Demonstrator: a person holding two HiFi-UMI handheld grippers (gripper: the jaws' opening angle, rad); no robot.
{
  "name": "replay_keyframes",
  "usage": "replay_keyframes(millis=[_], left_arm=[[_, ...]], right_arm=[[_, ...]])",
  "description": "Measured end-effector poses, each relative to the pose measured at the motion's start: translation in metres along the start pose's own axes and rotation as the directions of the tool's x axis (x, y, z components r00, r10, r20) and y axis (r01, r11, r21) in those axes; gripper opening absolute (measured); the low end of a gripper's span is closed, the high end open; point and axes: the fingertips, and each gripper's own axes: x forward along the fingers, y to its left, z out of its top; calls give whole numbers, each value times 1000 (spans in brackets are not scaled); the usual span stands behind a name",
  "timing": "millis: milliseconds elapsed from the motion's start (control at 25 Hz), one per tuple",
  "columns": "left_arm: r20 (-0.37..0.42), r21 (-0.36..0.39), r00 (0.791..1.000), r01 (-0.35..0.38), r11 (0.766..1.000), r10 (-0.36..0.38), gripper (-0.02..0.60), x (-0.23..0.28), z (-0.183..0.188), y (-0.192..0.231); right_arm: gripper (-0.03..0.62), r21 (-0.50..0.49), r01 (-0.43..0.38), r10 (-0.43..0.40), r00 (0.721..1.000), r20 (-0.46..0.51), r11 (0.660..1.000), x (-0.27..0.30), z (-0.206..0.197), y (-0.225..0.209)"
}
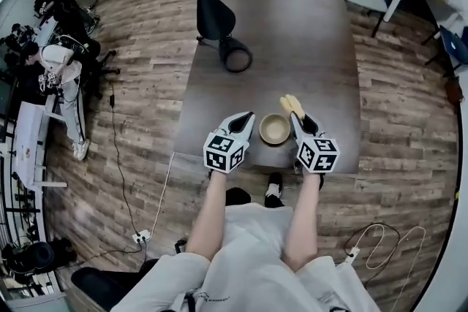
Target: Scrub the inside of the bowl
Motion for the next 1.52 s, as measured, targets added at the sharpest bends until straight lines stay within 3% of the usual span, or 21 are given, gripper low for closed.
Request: replay_keyframes(millis=[80,520,720,1000,1120,1400,1520], left_arm=[[-5,-29,1000,2,1000,-2,0,11,-3,5],[-18,-36,992,125,991,-126,0,45,21,52],[-68,-13,962,264,965,-264,0,51,8,51],[-133,-33,929,345,938,-346,0,45,-34,57],[-169,-25,915,367,930,-366,0,46,-44,63],[-301,5,849,456,890,-434,0,69,-71,50],[-391,8,801,496,868,-454,0,81,-93,40]], right_arm=[[123,2,15,-15,1000,-12,1000,3,-4,-9],[123,-68,140,-142,990,-12,988,12,25,-23],[123,-14,190,-190,980,-56,982,16,-3,-27],[123,-4,320,-319,943,-90,947,-17,-42,-25],[123,-62,346,-351,929,-116,936,-27,-51,-17],[123,-293,273,-347,907,-240,916,-25,-65,-12],[123,-321,218,-312,908,-279,922,-13,-71,-8]])
